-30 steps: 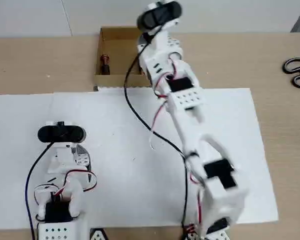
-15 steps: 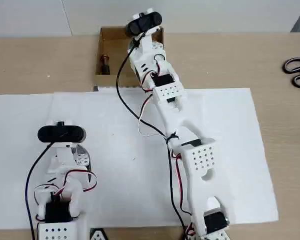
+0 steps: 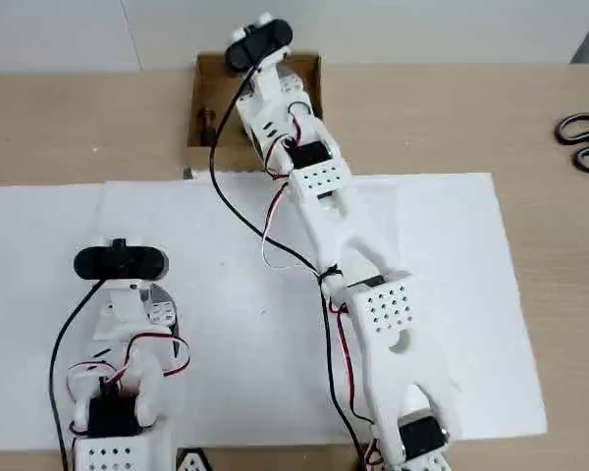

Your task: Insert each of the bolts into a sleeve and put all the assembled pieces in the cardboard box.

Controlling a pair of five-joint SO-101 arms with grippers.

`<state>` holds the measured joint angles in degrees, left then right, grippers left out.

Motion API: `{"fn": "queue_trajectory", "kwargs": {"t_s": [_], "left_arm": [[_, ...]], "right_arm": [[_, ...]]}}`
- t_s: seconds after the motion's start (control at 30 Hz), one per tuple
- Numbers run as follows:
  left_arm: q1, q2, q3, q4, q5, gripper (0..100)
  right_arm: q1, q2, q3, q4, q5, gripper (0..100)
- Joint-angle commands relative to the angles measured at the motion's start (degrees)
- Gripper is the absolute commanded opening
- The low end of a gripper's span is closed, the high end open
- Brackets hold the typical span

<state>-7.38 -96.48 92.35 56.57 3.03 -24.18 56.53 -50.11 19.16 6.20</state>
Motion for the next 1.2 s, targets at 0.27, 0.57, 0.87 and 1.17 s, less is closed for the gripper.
{"fn": "queue_trajectory", "kwargs": {"t_s": [0.27,0.57,0.87,1.17], "left_arm": [[0.2,-0.6,-0.1,-1.2,-0.4,1],[0.2,-0.6,-0.1,-1.2,-0.4,1],[0.2,-0.6,-0.1,-1.2,-0.4,1],[0.2,-0.6,-0.1,-1.2,-0.4,1]], "right_arm": [[0.0,-2.6,-3.2,0.7,0.7,12.1],[1.5,-8.5,-3.2,9.4,0.5,0.2],[3.6,-18.9,-3.2,20.8,0.4,0.3],[3.9,-31.4,-3.0,39.0,0.4,0.6]]}}
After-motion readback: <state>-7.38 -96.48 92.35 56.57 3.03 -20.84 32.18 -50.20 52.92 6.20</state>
